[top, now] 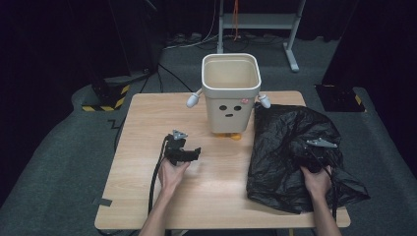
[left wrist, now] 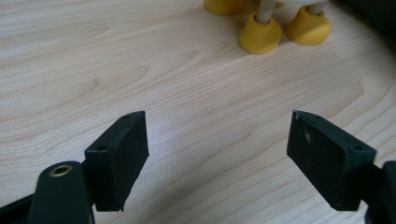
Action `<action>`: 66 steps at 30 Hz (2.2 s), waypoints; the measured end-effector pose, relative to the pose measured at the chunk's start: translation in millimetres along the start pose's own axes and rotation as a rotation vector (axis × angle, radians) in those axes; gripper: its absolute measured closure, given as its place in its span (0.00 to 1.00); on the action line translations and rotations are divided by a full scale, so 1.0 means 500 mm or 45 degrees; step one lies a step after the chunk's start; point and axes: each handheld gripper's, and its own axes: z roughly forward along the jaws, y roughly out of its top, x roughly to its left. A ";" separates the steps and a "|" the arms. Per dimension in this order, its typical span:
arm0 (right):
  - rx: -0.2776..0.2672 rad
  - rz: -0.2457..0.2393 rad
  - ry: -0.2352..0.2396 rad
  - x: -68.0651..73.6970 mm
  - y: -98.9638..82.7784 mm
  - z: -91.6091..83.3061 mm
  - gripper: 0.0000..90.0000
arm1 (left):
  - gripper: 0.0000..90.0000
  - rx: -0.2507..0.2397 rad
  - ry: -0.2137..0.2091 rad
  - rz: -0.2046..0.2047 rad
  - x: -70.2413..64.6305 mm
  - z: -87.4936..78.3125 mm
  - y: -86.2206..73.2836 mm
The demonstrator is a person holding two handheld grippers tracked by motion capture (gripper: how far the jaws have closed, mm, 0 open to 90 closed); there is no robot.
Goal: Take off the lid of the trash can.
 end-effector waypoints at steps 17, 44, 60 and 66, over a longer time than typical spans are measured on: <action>0.002 -0.016 0.019 0.002 0.000 0.000 0.36 | 0.23 0.001 -0.011 0.078 -0.015 -0.029 0.056; 0.004 -0.022 0.026 0.002 0.000 0.000 0.36 | 0.34 -0.091 -0.118 0.092 -0.012 -0.096 0.148; 0.004 -0.023 0.027 0.002 0.000 0.000 0.36 | 0.36 -0.182 -0.134 0.064 0.001 -0.152 0.207; 0.004 -0.023 0.027 0.002 0.000 0.000 0.36 | 0.36 -0.184 -0.126 0.071 0.006 -0.166 0.231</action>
